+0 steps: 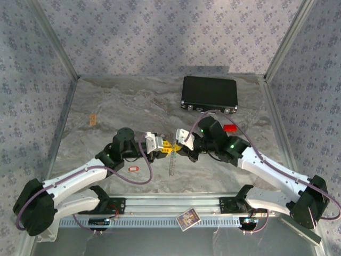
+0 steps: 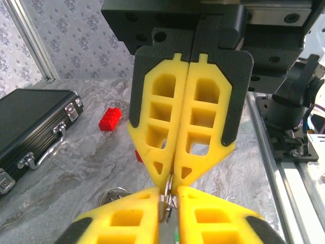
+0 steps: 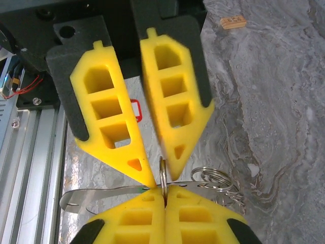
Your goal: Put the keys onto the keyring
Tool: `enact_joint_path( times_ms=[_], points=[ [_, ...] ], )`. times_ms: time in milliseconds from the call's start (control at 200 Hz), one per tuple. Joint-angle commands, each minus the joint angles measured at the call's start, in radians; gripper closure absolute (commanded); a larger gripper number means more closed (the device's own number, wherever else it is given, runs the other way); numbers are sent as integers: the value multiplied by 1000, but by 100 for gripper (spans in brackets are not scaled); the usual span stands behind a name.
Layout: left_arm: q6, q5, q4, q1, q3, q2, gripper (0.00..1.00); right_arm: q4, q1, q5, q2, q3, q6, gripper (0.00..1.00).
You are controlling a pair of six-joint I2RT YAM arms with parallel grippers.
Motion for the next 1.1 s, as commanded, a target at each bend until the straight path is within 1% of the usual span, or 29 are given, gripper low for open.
enact_joint_path(
  times_ms=[0,85,225,330,490,700,839,904,1039,1074,1094],
  points=[
    [34,-31,-68,-8,31,-22,76,-19,2,7,11,25,-13,100],
    [61,-50,-125,-7,41,-34,72,-84,3,24,29,58,-41,100],
    [104,-58,-224,-7,76,-30,71,-194,7,45,68,122,-93,100],
    [128,-55,-269,-7,95,-24,70,-255,12,57,91,160,-124,100],
    [133,-25,-293,-8,119,-2,70,-285,23,63,110,194,-149,100],
    [128,3,-282,-7,131,18,71,-329,45,71,140,234,-171,100],
    [129,9,-286,-7,137,26,77,-334,58,77,153,254,-179,100],
    [132,10,-286,-8,138,27,81,-334,64,74,156,259,-181,100],
    [139,9,-287,-8,135,22,98,-317,63,59,147,248,-179,100],
    [140,9,-285,-7,132,18,100,-305,57,52,138,234,-172,100],
    [140,9,-282,-7,129,14,100,-294,54,48,130,226,-164,97]
  ],
)
